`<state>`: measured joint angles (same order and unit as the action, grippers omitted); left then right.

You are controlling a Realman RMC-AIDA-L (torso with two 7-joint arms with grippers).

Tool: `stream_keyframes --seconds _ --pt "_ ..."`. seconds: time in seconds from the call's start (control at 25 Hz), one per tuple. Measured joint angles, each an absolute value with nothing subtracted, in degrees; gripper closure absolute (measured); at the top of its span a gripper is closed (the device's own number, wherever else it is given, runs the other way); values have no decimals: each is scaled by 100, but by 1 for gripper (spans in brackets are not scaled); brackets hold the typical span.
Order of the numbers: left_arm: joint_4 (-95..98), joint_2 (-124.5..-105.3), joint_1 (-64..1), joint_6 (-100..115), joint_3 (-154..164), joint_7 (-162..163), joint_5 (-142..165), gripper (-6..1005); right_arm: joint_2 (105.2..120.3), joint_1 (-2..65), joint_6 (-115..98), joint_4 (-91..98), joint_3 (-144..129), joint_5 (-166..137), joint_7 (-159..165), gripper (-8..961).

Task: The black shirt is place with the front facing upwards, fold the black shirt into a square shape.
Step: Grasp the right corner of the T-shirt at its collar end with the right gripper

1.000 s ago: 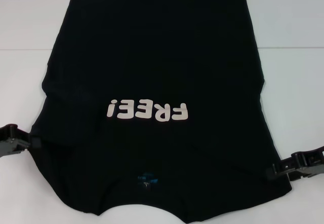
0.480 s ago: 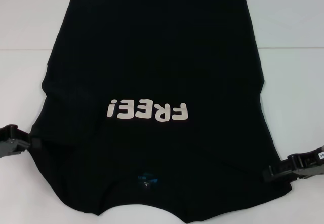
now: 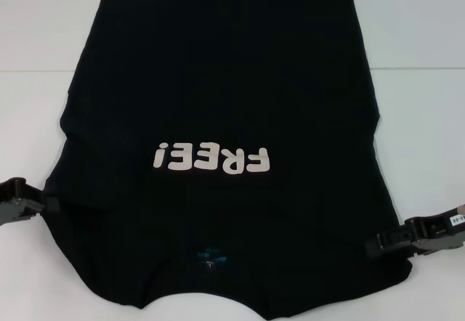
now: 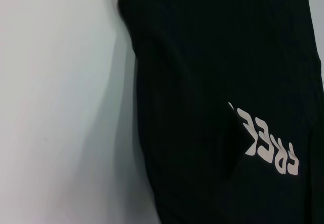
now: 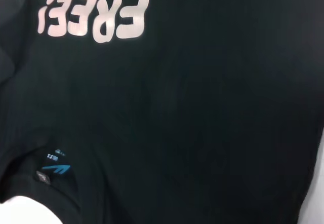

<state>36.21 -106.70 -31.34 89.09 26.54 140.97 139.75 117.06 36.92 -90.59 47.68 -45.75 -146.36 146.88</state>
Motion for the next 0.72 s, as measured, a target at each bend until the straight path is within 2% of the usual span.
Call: stream_keyframes --seconds 0.48,0.72 --pt "3621 -10670 -3154 8891 2654 14098 13975 971 11659 3689 -8908 4762 -4558 -14950 14677 153" --pt "3621 -10670 -3156 8888 2654 14097 13974 971 11705 3717 -8887 4762 -4582 -14933 14663 153"
